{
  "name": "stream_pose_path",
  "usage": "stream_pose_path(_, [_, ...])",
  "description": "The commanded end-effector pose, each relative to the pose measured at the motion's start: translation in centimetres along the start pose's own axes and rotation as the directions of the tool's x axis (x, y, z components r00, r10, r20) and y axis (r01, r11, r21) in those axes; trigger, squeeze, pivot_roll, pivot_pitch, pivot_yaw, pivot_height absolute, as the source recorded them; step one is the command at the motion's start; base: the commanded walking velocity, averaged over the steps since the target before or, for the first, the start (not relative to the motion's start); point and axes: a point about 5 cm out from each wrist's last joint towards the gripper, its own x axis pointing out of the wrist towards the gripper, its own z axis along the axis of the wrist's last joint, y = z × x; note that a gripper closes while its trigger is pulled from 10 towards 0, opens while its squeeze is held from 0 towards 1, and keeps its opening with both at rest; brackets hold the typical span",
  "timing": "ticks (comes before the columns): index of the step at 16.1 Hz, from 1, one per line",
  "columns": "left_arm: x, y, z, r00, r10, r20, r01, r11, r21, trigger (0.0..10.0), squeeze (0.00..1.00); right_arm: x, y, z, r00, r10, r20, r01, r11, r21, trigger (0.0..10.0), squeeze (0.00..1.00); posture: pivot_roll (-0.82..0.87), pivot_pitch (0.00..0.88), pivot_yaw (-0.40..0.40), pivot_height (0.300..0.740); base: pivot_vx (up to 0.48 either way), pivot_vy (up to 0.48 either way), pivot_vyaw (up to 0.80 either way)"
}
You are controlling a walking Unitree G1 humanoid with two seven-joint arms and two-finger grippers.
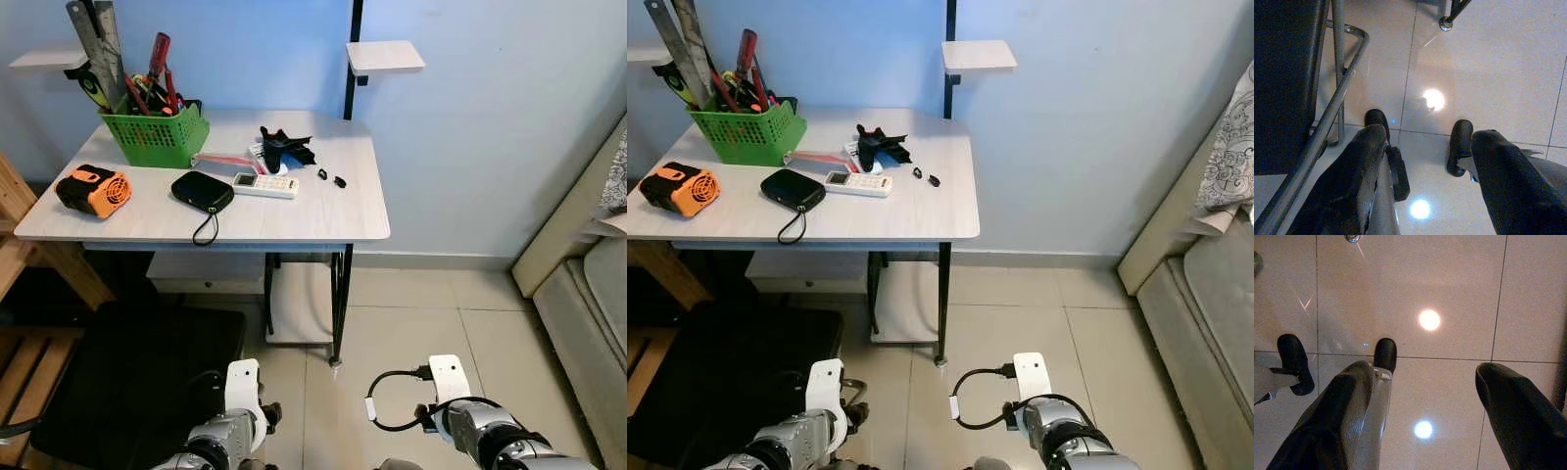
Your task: Clean up the room
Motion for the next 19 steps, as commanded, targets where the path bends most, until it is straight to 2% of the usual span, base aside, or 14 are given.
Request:
stream_pose_path(1, [-0.2,0.6,-3.3,0.985,-0.039,-0.166,0.06,0.99,0.127,10.0,0.0,0.3,2.7,-4.5,0.99,0.115,-0.08,-0.117,0.993,-0.021,10.0,0.0,-0.15,0.0,0.051,0.723,0.0,0.0,0.0])
stream_pose_path(2, [-0.1,1.2,-2.2,0.996,-0.01,-0.085,0.015,0.998,0.062,10.0,0.0,0.4,0.9,-4.6,0.995,0.092,-0.028,-0.091,0.995,0.042,10.0,0.0,-0.15,0.0,0.052,0.723,0.0,0.0,0.0])
stream_pose_path(5, [-0.2,1.5,-1.9,0.998,0.002,-0.057,0.004,0.993,0.115,10.0,0.0,0.4,1.2,-5.0,0.995,0.095,-0.025,-0.094,0.995,0.036,10.0,0.0,-0.13,0.0,0.051,0.723,0.0,0.0,0.0])
stream_pose_path(7, [-0.2,1.5,-2.0,0.999,0.003,-0.052,0.002,0.995,0.1,10.0,0.0,0.4,1.3,-5.2,0.996,0.085,-0.024,-0.084,0.996,0.04,10.0,0.0,-0.13,0.0,0.05,0.723,0.0,0.0,0.0])
stream_pose_path(8, [-0.2,1.7,-1.2,1.0,0.002,-0.001,-0.002,0.992,0.127,10.0,0.0,0.4,1.0,-4.3,0.998,0.042,0.041,-0.045,0.997,0.064,10.0,0.0,-0.13,0.0,0.05,0.723,0.0,0.0,0.0])
stream_pose_path(9, [-0.2,1.2,1.1,0.993,-0.032,0.109,0.017,0.991,0.135,10.0,0.0,0.3,0.5,-2.5,0.99,0.036,0.138,-0.05,0.994,0.1,10.0,0.0,-0.13,0.0,0.045,0.723,0.0,0.0,0.0])
stream_pose_path(11, [-0.7,-1.1,5.3,0.935,-0.191,0.3,0.172,0.981,0.088,10.0,0.0,-0.5,-0.8,2.4,0.935,0.082,0.344,-0.128,0.985,0.113,10.0,0.0,-0.14,0.0,0.051,0.723,0.0,0.0,0.0])
stream_pose_path(13, [-1.8,-2.7,8.4,0.861,-0.328,0.387,0.282,0.944,0.174,10.0,0.0,-1.1,-4.5,2.8,0.929,0.034,0.369,-0.073,0.993,0.093,10.0,0.0,-0.13,0.0,0.052,0.723,0.0,0.0,0.0])
stream_pose_path(14, [-2.4,-2.8,9.6,0.857,-0.31,0.412,0.244,0.948,0.206,10.0,0.0,-1.3,-5.4,3.2,0.926,-0.012,0.378,-0.026,0.995,0.094,10.0,0.0,-0.12,0.0,0.048,0.723,0.0,0.0,0.0])
stream_pose_path(15, [-4.2,-3.3,12.4,0.784,-0.295,0.546,0.171,0.948,0.268,10.0,0.0,-2.0,-4.4,4.9,0.873,-0.066,0.484,0.031,0.996,0.08,10.0,0.0,-0.12,0.0,0.043,0.723,0.0,0.0,0.0])
stream_pose_path(16, [-7.2,-3.7,15.1,0.637,-0.278,0.719,0.094,0.954,0.285,10.0,0.0,-3.7,-3.1,6.3,0.793,-0.095,0.602,0.061,0.995,0.076,10.0,0.0,-0.11,0.0,0.037,0.723,0.0,0.0,0.0])
stream_pose_path(17, [-12.5,-4.4,18.0,0.402,-0.277,0.873,0.018,0.955,0.295,10.0,0.0,-7.4,-1.3,7.9,0.647,-0.057,0.76,0.046,0.998,0.035,10.0,0.0,-0.1,0.0,0.033,0.723,0.0,0.0,0.0])
stream_pose_path(18, [-14.6,-5.3,18.3,0.355,-0.305,0.884,0.03,0.948,0.315,10.0,0.0,-9.3,-0.9,8.2,0.584,-0.036,0.811,0.037,0.999,0.017,10.0,0.0,-0.1,0.0,0.033,0.723,0.0,0.0,0.0])
stream_pose_path(19, [-15.6,-5.9,18.1,0.337,-0.331,0.882,0.054,0.941,0.333,10.0,0.0,-11.3,-0.9,8.7,0.519,-0.038,0.854,0.026,0.999,0.029,10.0,0.0,-0.09,0.0,0.031,0.723,0.0,0.0,0.0])
